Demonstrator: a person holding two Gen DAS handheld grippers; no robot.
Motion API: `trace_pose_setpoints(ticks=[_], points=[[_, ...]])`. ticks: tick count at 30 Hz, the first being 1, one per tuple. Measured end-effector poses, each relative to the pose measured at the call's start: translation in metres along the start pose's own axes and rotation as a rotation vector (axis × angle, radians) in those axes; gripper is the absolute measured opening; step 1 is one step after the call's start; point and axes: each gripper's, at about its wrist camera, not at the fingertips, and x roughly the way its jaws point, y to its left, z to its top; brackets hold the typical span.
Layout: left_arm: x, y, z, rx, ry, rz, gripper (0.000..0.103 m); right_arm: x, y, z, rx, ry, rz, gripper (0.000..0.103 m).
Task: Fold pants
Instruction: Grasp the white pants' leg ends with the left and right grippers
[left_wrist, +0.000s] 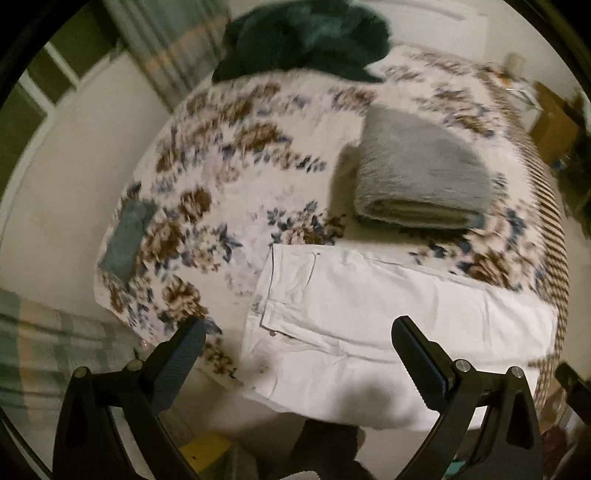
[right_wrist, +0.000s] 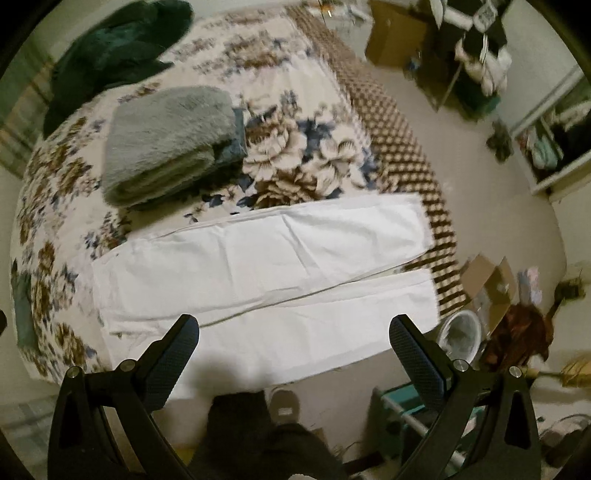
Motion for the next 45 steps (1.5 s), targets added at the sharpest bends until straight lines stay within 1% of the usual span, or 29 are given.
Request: trace_pose_setpoints(ticks=[1, 3, 4, 5, 6, 9, 12, 16, 18, 20, 21, 22, 23, 24, 25, 26, 27, 28, 29, 30, 31, 32, 33, 34, 35, 38, 41, 44, 45], points=[[0.019, 0.002, 0.010, -0.025, 0.026, 0.011, 0.103, 0.025, -0.001, 0.016, 0.048, 0.024, 0.001, 0.103], [0.075, 0.010, 0.033, -0.099, 0.101, 0.026, 0.103, 0.067, -0.008, 0.040, 0.136, 0.068, 0.014, 0.103], [0.097, 0.012, 0.041, -0.128, 0.133, 0.029, 0.103, 0.094, -0.014, 0.051, 0.192, 0.098, 0.023, 0.103], [0.132, 0.016, 0.051, -0.175, 0.173, 0.037, 0.103, 0.119, -0.020, 0.061, 0.241, 0.126, 0.026, 0.103], [0.156, 0.019, 0.058, -0.206, 0.202, 0.045, 0.103, 0.154, -0.027, 0.074, 0.301, 0.163, 0.026, 0.103], [0.233, 0.030, 0.073, -0.312, 0.307, 0.064, 0.103, 0.232, -0.044, 0.093, 0.432, 0.249, 0.000, 0.103], [0.294, 0.038, 0.082, -0.430, 0.396, 0.061, 0.103, 0.283, -0.062, 0.106, 0.513, 0.277, -0.047, 0.103], [0.357, 0.044, 0.087, -0.568, 0.500, 0.029, 0.103, 0.335, -0.082, 0.127, 0.600, 0.271, -0.107, 0.103], [0.377, 0.045, 0.085, -0.605, 0.530, 0.028, 0.103, 0.353, -0.086, 0.136, 0.629, 0.275, -0.115, 0.103], [0.392, 0.043, 0.080, -0.616, 0.571, 0.035, 0.103, 0.370, -0.091, 0.143, 0.659, 0.282, -0.126, 0.103], [0.397, 0.041, 0.077, -0.621, 0.589, 0.024, 0.097, 0.378, -0.094, 0.146, 0.675, 0.287, -0.125, 0.103], [0.401, 0.039, 0.075, -0.623, 0.594, 0.019, 0.085, 0.385, -0.096, 0.148, 0.697, 0.294, -0.125, 0.103], [0.403, 0.037, 0.073, -0.624, 0.590, 0.011, 0.083, 0.391, -0.098, 0.150, 0.711, 0.299, -0.126, 0.103], [0.400, 0.035, 0.071, -0.619, 0.575, 0.011, 0.075, 0.396, -0.099, 0.152, 0.722, 0.303, -0.123, 0.103], [0.396, 0.033, 0.070, -0.608, 0.550, 0.012, 0.059, 0.401, -0.101, 0.154, 0.735, 0.302, -0.117, 0.103], [0.389, 0.030, 0.069, -0.591, 0.526, 0.011, 0.052, 0.404, -0.102, 0.155, 0.740, 0.302, -0.117, 0.103], [0.382, 0.026, 0.066, -0.584, 0.508, -0.006, 0.041, 0.408, -0.103, 0.156, 0.741, 0.303, -0.118, 0.103], [0.375, 0.022, 0.063, -0.577, 0.493, -0.022, 0.031, 0.411, -0.104, 0.157, 0.744, 0.302, -0.111, 0.100], [0.366, 0.019, 0.060, -0.568, 0.477, -0.029, 0.028, 0.411, -0.104, 0.157, 0.748, 0.300, -0.104, 0.093], [0.357, 0.014, 0.058, -0.563, 0.463, -0.033, 0.022, 0.411, -0.105, 0.155, 0.748, 0.296, -0.100, 0.088], [0.347, 0.012, 0.055, -0.558, 0.441, -0.044, 0.018, 0.411, -0.106, 0.155, 0.742, 0.289, -0.099, 0.073], [0.336, 0.011, 0.051, -0.558, 0.419, -0.056, 0.017, 0.411, -0.108, 0.154, 0.738, 0.282, -0.098, 0.056], [0.325, 0.011, 0.047, -0.557, 0.395, -0.068, 0.015, 0.410, -0.111, 0.152, 0.737, 0.268, -0.096, 0.045], [0.314, 0.013, 0.042, -0.555, 0.377, -0.076, 0.014, 0.408, -0.114, 0.153, 0.739, 0.255, -0.083, 0.024], [0.303, 0.013, 0.038, -0.556, 0.356, -0.088, 0.013, 0.410, -0.121, 0.154, 0.736, 0.244, -0.067, 0.012], [0.266, 0.017, 0.020, -0.548, 0.300, -0.116, 0.011, 0.391, -0.118, 0.145, 0.702, 0.192, -0.028, 0.006], [0.223, 0.026, -0.002, -0.555, 0.253, -0.150, 0.010, 0.369, -0.116, 0.133, 0.645, 0.147, 0.019, 0.006], [0.175, 0.042, -0.036, -0.578, 0.209, -0.190, 0.010, 0.346, -0.122, 0.106, 0.611, 0.122, 0.072, 0.005], [0.168, 0.058, -0.045, -0.584, 0.197, -0.203, 0.010, 0.337, -0.125, 0.094, 0.603, 0.116, 0.085, 0.005]])
